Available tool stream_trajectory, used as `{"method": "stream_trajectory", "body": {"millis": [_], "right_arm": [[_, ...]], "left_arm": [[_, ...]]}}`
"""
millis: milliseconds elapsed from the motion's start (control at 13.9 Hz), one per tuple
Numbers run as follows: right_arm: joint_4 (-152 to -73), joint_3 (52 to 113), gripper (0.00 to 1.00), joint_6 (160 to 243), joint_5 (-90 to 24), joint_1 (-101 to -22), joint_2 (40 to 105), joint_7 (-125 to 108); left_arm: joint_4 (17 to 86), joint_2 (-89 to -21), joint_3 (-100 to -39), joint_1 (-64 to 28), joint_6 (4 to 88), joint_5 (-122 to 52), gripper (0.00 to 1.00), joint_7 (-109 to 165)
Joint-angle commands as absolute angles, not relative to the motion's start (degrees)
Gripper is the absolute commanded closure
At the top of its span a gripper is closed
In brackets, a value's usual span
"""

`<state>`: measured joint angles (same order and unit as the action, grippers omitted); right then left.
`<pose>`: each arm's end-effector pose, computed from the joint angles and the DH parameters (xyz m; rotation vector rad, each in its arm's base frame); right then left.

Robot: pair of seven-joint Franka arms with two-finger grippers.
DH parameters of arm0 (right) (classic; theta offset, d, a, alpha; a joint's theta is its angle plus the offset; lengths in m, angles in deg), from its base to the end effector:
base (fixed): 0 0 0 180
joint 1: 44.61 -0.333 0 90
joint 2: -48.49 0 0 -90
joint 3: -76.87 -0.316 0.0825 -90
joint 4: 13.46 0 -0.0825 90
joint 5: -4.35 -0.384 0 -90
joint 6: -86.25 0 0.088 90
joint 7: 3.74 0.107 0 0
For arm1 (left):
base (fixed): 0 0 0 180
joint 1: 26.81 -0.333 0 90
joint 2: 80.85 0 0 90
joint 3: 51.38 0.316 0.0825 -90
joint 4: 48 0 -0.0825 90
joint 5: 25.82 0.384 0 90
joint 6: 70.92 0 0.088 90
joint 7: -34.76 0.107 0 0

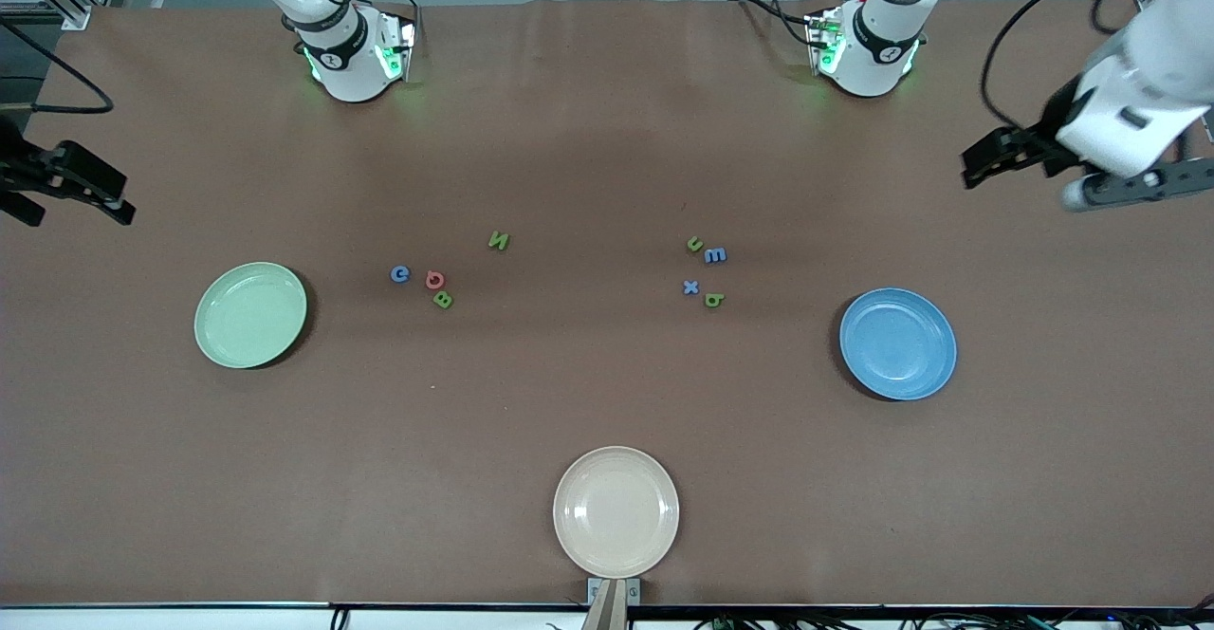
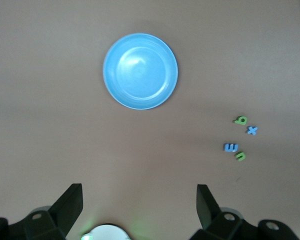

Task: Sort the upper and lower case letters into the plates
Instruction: 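Move the right gripper and the left gripper out toward the letters, then grasp the blue C with the right gripper while the left gripper grasps blue m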

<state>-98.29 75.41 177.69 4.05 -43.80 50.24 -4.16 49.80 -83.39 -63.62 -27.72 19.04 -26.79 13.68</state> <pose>0.5672 0.0067 0.6524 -3.1325 -0.0293 -0.1329 0.5251 -0.1094 0.5841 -3.1080 -0.2673 0.1434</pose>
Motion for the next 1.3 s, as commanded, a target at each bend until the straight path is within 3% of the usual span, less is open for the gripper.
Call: {"method": "stream_trajectory", "body": {"millis": [0,216,432,935,1223], "right_arm": [[-98.61,75.38,0.0,176.26,4.62,-45.13,51.65,-4.36],[-100.02,75.46,0.0,172.22,4.7,-47.75,54.45,-3.74],[-107.9,75.29,0.0,176.22,4.0,-49.7,55.87,-3.31],[-134.19,75.29,0.0,205.39,-2.06,-50.4,55.6,-3.13],[-145.1,75.37,0.0,220.34,-4.07,-54.52,55.69,-0.59]], "left_arm": [[57.09,-84.01,-67.97,-27.51,27.04,-27.22,0.0,4.03],[65.36,-83.05,-73.15,-27.51,39.17,-29.68,0.0,-6.95],[67.22,-78.05,-78.34,-27.42,45.33,-29.34,0.0,-13.91],[75.57,-66.63,-80.99,-21.45,63.71,-21.97,0.0,-24.3],[77.59,-60.38,-81.0,-20.4,70.39,-14.23,0.08,-24.3]]}}
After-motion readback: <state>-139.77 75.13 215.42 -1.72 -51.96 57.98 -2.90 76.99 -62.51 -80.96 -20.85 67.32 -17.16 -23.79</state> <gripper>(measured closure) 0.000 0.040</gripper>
